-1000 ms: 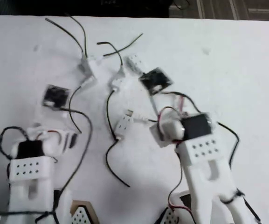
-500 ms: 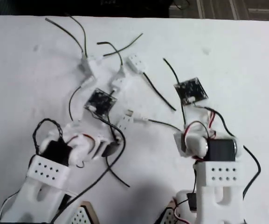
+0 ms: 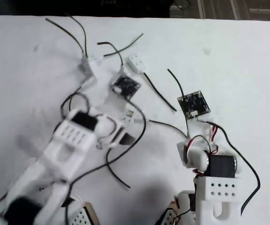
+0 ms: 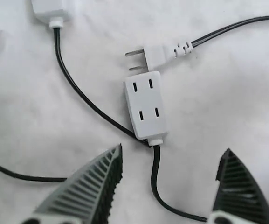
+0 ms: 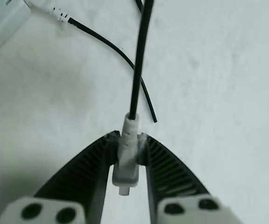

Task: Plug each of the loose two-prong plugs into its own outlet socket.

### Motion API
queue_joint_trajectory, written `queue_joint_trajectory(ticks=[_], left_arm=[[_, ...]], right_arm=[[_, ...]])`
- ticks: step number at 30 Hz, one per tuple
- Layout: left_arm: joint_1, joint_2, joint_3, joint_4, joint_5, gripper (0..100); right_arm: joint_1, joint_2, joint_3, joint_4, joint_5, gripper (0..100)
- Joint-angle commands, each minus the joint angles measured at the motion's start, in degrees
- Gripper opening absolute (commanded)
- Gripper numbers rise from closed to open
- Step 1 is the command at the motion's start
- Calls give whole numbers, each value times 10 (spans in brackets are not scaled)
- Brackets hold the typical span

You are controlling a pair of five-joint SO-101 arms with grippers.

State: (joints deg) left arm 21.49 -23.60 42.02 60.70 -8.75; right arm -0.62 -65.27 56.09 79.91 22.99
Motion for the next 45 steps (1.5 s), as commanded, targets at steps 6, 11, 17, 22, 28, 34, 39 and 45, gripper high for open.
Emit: queue_joint_trajectory(ticks=[6,11,17,22,28,34,39,45], left_arm=[[5,283,-188,-10,1,306],[2,363,-244,-5,-33,260],[6,374,-264,31,-113,194],[11,374,-264,58,-214,182],[16,373,-271,55,-329,192],[16,340,-266,62,-342,283],[16,253,-265,105,-342,286],[-14,175,-265,119,-312,282]], right_arm=[[8,-8,18,-10,0,18],[8,-8,29,-12,1,18],[8,-8,29,-12,1,18],[8,-8,30,-12,1,18],[8,-8,30,-12,1,18],[6,-8,30,-12,1,18],[6,-8,30,-12,1,18],[4,-8,26,-9,1,18]])
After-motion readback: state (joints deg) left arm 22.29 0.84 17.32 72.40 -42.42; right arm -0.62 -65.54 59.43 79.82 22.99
